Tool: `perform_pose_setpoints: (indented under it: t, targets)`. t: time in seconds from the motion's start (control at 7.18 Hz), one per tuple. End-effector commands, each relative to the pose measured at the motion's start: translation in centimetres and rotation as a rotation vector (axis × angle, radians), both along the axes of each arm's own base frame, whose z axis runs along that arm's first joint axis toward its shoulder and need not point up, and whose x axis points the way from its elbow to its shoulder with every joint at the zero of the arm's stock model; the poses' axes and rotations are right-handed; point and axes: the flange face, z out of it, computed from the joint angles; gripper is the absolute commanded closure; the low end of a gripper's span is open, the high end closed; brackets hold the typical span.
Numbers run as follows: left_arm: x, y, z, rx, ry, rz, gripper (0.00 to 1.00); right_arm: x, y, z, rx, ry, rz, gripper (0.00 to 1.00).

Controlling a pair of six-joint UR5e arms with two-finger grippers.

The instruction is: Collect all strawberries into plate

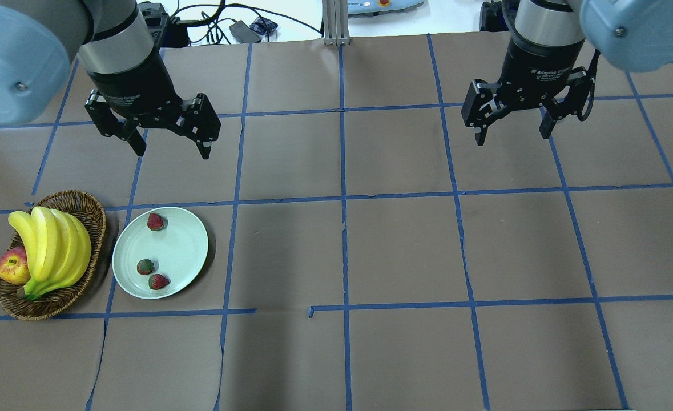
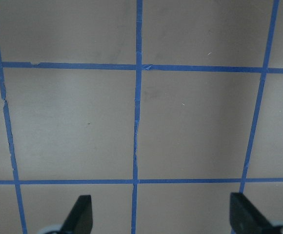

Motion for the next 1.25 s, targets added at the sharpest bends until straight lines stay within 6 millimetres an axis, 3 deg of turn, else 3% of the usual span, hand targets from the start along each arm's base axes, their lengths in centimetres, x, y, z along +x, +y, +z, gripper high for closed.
perform_pose_setpoints:
  t: [0.0, 0.56, 1.11]
  targets:
    - [-0.3, 0.2, -0.3, 0.018, 0.025, 0.005, 0.00, 0.0, 0.1, 0.5, -0.009, -0.001, 0.001, 0.00]
    - [0.0, -0.4, -0.7, 0.019, 0.018, 0.004, 0.00, 0.3, 0.7, 1.8, -0.042, -0.027, -0.001, 0.00]
    - [0.0, -0.7, -1.3, 0.006, 0.014, 0.005, 0.00, 0.1, 0.6, 1.6, -0.042, -0.014, 0.001, 0.00]
